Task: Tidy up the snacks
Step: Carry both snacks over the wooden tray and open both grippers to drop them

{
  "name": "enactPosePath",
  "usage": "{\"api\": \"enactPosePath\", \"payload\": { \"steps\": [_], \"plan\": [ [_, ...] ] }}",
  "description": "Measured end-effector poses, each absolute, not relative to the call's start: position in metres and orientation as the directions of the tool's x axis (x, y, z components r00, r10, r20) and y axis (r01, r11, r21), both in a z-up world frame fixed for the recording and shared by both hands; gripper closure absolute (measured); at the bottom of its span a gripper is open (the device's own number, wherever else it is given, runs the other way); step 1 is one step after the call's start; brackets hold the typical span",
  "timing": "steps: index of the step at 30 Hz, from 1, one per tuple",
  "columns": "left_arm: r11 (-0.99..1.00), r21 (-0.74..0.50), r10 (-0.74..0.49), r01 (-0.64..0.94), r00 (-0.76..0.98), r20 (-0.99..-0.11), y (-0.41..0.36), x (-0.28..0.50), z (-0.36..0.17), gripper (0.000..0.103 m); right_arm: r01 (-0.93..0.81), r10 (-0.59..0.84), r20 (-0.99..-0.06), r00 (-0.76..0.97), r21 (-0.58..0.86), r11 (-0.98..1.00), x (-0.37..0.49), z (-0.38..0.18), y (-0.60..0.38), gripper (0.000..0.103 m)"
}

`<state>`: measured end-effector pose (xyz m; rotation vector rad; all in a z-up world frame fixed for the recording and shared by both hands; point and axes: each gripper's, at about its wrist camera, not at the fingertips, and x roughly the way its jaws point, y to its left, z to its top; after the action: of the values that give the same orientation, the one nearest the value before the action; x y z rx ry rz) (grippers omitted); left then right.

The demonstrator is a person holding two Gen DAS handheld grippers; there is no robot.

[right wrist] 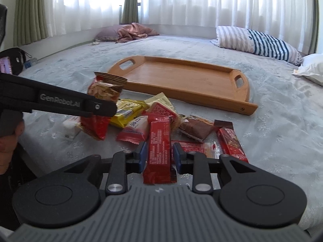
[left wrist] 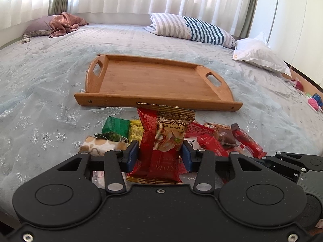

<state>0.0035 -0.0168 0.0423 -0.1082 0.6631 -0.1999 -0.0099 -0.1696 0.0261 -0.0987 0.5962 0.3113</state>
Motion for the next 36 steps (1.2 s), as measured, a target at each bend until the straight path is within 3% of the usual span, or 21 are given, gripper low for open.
{"api": "enactPosePath", "payload": {
  "steps": [2, 4, 21, 36],
  "plan": [
    [0.976, -0.166, -0.216, 0.145, 0.769, -0.601, -0.015, 0.004, 0.042, 0.061, -0.302, 0.256, -0.576, 0.776, 0.017, 0.953, -0.007, 0.023, -0.169, 0.065],
    [0.975, -0.171, -0.217, 0.142, 0.768, -0.602, -0.014, 0.004, 0.043, 0.061, -0.286, 0.252, -0.578, 0.776, 0.034, 0.958, -0.007, 0.022, -0.168, 0.074],
    [0.955, -0.251, -0.280, 0.158, 0.760, -0.586, 0.005, 0.068, 0.080, 0.061, -0.172, 0.211, -0.449, 0.868, 0.126, 0.977, 0.024, 0.076, -0.202, 0.075],
    [0.920, -0.378, -0.355, 0.109, 0.643, -0.678, -0.023, 0.217, 0.077, 0.062, -0.079, 0.264, -0.540, 0.799, 0.341, 0.937, 0.180, 0.069, -0.246, 0.075]
  ]
}}
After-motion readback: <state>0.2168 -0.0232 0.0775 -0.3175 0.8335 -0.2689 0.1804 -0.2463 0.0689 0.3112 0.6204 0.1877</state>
